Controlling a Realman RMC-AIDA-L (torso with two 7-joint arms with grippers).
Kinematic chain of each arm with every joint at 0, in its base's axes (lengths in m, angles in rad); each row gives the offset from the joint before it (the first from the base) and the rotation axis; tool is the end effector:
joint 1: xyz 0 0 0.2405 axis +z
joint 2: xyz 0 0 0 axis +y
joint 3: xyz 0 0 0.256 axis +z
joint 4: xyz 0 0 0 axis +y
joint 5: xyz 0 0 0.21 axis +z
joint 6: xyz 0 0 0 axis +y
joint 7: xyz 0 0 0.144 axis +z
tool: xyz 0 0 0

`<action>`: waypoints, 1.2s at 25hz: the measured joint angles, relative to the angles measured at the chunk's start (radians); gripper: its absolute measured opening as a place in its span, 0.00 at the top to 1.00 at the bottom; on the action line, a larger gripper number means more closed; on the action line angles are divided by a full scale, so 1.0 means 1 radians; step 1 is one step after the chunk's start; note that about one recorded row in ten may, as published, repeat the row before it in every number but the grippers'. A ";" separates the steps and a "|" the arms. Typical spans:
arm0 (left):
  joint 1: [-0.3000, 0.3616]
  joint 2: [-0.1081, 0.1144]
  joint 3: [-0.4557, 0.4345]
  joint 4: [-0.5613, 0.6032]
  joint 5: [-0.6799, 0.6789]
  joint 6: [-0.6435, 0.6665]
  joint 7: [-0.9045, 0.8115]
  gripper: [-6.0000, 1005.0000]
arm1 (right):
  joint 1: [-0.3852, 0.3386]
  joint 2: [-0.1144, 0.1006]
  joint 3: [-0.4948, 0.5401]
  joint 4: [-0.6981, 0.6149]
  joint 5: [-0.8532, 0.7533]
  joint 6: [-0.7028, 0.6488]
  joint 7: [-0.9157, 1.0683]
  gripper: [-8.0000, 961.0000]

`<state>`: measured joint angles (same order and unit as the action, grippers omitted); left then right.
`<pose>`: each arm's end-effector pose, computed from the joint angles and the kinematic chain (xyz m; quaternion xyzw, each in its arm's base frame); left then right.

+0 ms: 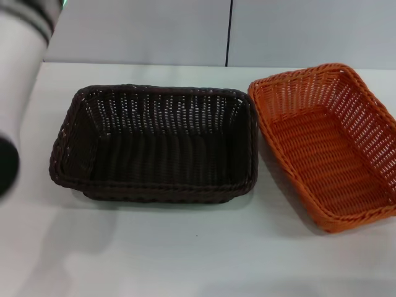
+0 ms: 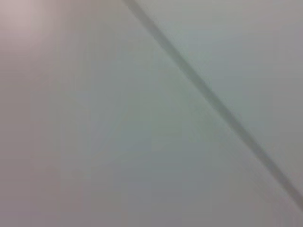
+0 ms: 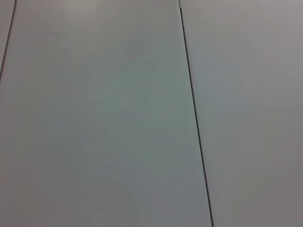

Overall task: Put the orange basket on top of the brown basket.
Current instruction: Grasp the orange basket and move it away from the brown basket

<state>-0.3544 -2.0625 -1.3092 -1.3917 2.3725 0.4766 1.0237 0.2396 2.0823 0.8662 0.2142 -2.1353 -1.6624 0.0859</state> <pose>-0.0850 0.3953 0.0746 -0.6516 0.0816 -0.2557 0.7094 0.3341 0.2540 0.0435 -0.5430 0.1329 0.3999 0.7264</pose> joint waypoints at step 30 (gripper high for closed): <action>0.127 0.001 -0.118 0.858 0.163 0.505 -0.850 0.27 | 0.092 -0.267 0.429 1.257 -0.574 1.788 0.112 0.14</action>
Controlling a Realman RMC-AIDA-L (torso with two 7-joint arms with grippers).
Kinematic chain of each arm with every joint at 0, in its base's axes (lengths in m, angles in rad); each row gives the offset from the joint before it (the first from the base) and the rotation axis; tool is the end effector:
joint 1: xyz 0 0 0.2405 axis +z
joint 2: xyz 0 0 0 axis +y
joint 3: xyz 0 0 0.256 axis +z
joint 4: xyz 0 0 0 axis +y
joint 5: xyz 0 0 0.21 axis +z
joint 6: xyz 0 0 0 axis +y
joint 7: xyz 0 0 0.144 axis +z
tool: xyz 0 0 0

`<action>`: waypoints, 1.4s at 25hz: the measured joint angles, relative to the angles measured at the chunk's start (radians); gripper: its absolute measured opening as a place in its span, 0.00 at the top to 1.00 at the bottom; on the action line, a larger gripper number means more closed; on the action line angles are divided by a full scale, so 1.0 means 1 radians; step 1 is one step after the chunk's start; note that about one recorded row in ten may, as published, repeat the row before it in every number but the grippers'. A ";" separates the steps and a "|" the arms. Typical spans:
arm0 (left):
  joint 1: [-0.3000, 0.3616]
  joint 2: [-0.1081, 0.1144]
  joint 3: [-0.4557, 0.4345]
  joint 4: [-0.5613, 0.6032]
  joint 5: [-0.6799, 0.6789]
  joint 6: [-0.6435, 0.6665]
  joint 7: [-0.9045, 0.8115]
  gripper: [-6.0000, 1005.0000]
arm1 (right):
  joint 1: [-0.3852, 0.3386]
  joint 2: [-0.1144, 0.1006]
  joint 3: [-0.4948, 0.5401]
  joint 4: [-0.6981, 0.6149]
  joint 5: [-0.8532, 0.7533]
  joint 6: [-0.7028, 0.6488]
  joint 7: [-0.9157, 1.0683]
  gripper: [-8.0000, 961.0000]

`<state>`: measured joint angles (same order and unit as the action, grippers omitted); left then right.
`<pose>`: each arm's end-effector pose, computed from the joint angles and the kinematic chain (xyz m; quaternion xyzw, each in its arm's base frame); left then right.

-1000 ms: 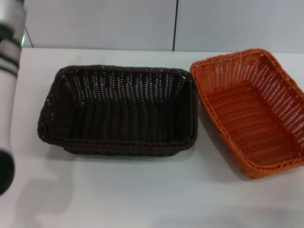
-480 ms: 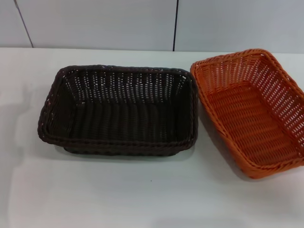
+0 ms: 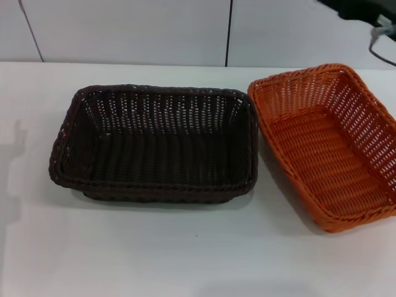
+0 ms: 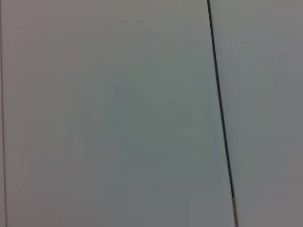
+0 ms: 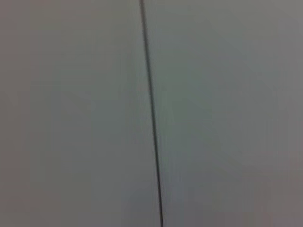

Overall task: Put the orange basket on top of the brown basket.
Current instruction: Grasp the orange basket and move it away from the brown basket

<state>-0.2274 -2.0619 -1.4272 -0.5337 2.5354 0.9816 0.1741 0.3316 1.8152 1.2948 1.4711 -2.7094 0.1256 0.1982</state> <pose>-0.3532 0.3277 0.0558 -0.5745 -0.2215 -0.2367 0.7516 0.1498 0.4050 0.0667 -0.7837 0.2549 0.2752 0.4951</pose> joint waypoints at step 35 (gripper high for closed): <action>-0.093 -0.002 -0.180 0.121 -0.001 -0.175 -0.044 0.27 | 0.072 0.227 0.263 0.499 0.001 1.735 -0.877 0.14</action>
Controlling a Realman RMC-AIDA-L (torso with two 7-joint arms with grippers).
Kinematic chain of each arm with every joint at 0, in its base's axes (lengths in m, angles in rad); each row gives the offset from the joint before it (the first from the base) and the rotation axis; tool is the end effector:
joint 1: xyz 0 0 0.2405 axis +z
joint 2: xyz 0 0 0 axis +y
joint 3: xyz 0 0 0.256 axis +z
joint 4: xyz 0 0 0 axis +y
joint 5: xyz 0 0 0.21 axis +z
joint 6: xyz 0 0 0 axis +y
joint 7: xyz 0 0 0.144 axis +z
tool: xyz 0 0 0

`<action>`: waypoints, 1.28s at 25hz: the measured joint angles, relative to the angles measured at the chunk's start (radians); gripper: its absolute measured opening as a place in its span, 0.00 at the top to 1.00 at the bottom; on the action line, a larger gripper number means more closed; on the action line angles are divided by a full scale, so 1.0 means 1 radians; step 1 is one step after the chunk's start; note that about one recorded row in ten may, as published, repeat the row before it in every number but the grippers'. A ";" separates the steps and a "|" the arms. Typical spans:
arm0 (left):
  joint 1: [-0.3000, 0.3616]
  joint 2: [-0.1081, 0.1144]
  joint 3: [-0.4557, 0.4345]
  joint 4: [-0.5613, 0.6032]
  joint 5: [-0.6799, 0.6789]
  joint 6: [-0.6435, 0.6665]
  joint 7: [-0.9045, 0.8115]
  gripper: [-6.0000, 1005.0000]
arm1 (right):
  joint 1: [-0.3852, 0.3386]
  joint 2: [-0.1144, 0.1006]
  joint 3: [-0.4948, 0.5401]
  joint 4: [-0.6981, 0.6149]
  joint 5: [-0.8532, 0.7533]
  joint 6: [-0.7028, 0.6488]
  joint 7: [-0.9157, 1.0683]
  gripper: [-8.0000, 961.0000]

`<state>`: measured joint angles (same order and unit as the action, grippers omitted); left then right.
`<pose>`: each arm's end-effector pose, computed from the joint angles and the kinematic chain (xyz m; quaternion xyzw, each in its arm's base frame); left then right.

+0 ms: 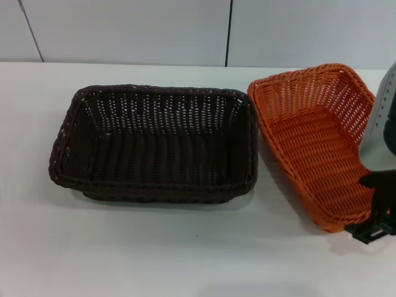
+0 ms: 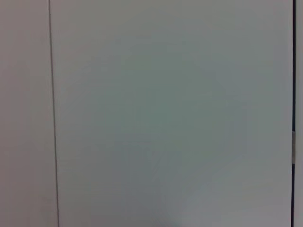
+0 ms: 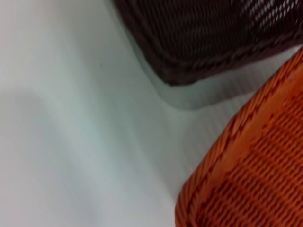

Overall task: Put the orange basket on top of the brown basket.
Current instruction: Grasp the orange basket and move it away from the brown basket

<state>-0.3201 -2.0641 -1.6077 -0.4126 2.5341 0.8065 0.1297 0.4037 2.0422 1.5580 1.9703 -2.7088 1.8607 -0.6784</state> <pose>-0.3896 0.3399 0.0600 -0.5432 -0.3226 -0.1913 0.7512 0.1453 0.2834 0.0478 -0.9319 0.1350 -0.2664 0.2059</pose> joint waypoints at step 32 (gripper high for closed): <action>0.002 0.005 -0.004 0.037 0.003 -0.006 -0.003 0.27 | 0.072 0.033 -0.027 -0.370 -0.210 -0.220 0.026 0.49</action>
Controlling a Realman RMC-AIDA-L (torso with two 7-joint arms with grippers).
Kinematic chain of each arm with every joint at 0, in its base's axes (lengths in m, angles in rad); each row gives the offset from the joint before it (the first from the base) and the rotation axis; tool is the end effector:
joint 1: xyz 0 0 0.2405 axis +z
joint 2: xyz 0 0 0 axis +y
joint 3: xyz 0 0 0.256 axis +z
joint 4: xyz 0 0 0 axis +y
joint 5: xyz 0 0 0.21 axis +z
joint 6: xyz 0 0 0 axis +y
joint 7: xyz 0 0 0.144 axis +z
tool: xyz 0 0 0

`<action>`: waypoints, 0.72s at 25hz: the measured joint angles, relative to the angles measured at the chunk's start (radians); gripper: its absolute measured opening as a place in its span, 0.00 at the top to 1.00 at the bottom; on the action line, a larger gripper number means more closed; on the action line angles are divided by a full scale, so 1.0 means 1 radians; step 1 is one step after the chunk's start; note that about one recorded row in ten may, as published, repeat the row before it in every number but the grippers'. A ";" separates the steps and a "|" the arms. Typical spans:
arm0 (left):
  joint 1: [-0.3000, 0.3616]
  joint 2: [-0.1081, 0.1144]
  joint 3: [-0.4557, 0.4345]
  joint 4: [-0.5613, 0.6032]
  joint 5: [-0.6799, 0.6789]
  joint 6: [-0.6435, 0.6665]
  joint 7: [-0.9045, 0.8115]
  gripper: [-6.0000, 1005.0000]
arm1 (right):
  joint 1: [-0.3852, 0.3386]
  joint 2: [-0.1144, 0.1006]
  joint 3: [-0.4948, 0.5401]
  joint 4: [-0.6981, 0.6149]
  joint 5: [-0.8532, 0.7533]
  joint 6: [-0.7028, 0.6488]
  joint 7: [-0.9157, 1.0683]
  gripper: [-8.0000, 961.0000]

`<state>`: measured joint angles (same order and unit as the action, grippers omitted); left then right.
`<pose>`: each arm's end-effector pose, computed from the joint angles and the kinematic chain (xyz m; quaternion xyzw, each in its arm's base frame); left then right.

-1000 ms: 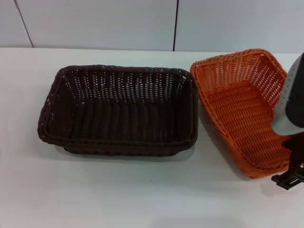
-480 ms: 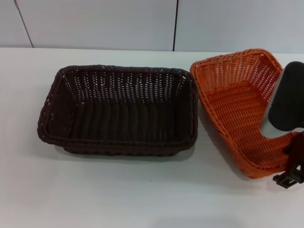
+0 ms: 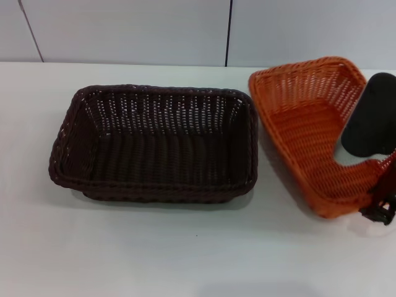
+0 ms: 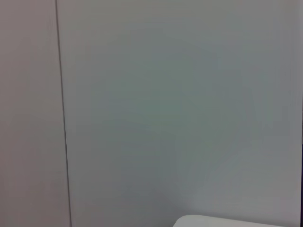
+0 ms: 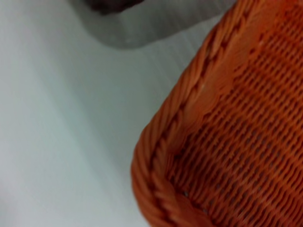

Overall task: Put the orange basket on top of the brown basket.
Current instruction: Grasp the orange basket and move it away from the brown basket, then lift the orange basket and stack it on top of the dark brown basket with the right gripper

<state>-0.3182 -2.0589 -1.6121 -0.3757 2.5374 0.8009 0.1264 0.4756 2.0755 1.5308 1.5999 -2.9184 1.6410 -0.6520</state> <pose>-0.4008 0.3325 0.0586 -0.5438 -0.3326 -0.1730 0.7508 0.1938 0.3275 0.0169 -0.8917 0.1903 -0.3346 0.2380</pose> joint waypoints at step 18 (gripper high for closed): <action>0.010 0.000 0.006 0.002 0.004 0.001 -0.005 0.28 | 0.158 -0.006 -0.005 0.242 -0.001 0.018 0.142 0.79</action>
<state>-0.3083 -2.0585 -1.6057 -0.3737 2.5418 0.8016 0.1211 0.6340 2.0695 1.5254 1.8423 -2.9192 1.6589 -0.5105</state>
